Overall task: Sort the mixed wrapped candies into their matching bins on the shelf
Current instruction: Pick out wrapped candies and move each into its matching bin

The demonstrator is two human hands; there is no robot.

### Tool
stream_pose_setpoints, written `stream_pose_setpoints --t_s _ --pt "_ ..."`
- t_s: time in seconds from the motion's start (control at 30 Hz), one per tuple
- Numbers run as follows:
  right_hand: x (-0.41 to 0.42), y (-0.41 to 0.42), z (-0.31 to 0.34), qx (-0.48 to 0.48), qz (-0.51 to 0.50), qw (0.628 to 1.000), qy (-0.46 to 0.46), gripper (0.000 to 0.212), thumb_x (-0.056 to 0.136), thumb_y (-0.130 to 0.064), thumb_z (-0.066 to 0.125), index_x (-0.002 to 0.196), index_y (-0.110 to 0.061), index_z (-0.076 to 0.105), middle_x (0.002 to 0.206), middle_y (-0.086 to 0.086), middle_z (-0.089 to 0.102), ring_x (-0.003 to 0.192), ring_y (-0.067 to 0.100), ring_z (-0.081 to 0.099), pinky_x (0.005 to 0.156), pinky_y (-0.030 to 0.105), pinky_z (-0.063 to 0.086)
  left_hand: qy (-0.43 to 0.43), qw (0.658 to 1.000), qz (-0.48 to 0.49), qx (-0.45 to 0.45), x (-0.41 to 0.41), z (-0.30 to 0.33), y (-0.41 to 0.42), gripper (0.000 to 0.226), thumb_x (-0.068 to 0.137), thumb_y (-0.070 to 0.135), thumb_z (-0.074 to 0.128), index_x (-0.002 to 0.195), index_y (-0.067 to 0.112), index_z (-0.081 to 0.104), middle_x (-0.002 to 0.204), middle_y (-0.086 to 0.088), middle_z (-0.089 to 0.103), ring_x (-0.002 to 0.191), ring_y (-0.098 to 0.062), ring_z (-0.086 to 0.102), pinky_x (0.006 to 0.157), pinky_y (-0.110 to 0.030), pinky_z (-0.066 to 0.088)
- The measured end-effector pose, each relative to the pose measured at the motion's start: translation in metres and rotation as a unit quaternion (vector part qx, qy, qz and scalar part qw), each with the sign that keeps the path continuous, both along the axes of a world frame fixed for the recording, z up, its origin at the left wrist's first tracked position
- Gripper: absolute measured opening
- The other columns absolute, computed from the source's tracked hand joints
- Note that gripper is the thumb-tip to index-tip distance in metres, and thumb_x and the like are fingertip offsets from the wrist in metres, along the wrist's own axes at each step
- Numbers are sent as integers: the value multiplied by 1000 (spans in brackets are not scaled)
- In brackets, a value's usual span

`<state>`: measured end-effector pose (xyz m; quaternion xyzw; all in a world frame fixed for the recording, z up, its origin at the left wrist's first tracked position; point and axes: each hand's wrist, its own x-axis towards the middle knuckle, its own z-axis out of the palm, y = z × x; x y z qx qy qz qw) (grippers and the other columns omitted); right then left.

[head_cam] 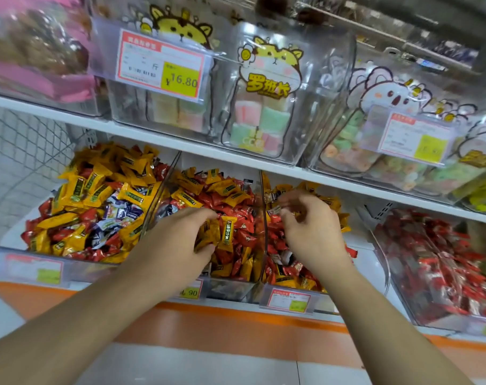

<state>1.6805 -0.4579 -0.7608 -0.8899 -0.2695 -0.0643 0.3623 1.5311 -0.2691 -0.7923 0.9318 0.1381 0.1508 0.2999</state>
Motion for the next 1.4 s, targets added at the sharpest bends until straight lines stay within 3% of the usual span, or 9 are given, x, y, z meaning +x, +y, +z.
stream_pose_setpoints --t_s 0.17,0.27,0.53,0.67,0.97,1.1,1.17,1.27,1.4 --pt "58 9 -14 -144 30 989 3 46 101 -10 59 145 -25 57 143 1 60 130 24 56 98 22 40 -10 999 -28 23 10 -4 -4 45 100 38 62 144 40 50 147 23 50 134 -1 46 97 -14 33" --pt "80 20 -25 -205 73 976 -9 53 100 -13 62 150 -27 51 153 0 51 142 24 44 115 28 32 -8 999 -31 18 16 -10 -3 44 100 38 61 143 40 51 143 25 52 128 4 47 87 -4 29" --pt "87 4 -37 -201 47 976 -66 38 86 -23 82 122 -26 71 122 -4 67 123 23 54 105 41 48 -17 999 -44 9 19 -14 0 36 98 33 64 134 37 59 129 24 60 119 4 53 97 -13 42" --pt "78 -3 -34 -155 25 982 -104 24 86 -22 82 109 -24 77 110 -4 72 108 17 61 93 29 49 -25 999 -43 9 17 -10 -4 32 98 30 64 129 36 62 123 23 61 115 4 54 92 -7 38" --pt "37 -18 -8 -78 0 995 -70 34 94 -28 76 127 -23 73 123 -8 73 103 8 63 86 15 37 -13 999 -34 -2 10 0 -13 30 98 28 66 126 36 65 122 23 63 106 7 52 76 2 33" --pt "5 -8 2 -40 7 999 -24 35 98 -38 69 130 -24 68 115 -11 71 78 0 61 75 12 47 -24 999 -20 -10 6 10 -8 33 96 25 67 126 36 62 118 23 63 90 6 61 84 -19 54" --pt "-13 5 2 -43 63 997 7 35 99 -44 64 132 -31 64 119 -8 70 85 12 66 82 30 58 -30 1000 -1 -4 4 15 -3 38 95 26 67 131 35 58 121 22 62 91 0 64 82 -24 54" --pt "-29 19 0 -94 117 988 27 46 98 -53 62 140 -37 57 139 -7 60 128 17 55 106 41 50 -36 999 11 13 0 18 1 41 96 27 66 135 33 57 127 20 61 114 -4 56 90 -25 47" --pt "-20 3 1 -77 79 993 31 35 102 -33 61 137 -32 61 134 -14 64 118 6 59 94 13 46 -13 999 -19 25 -3 15 -5 44 98 37 62 141 42 52 133 31 47 119 5 43 102 -25 42"
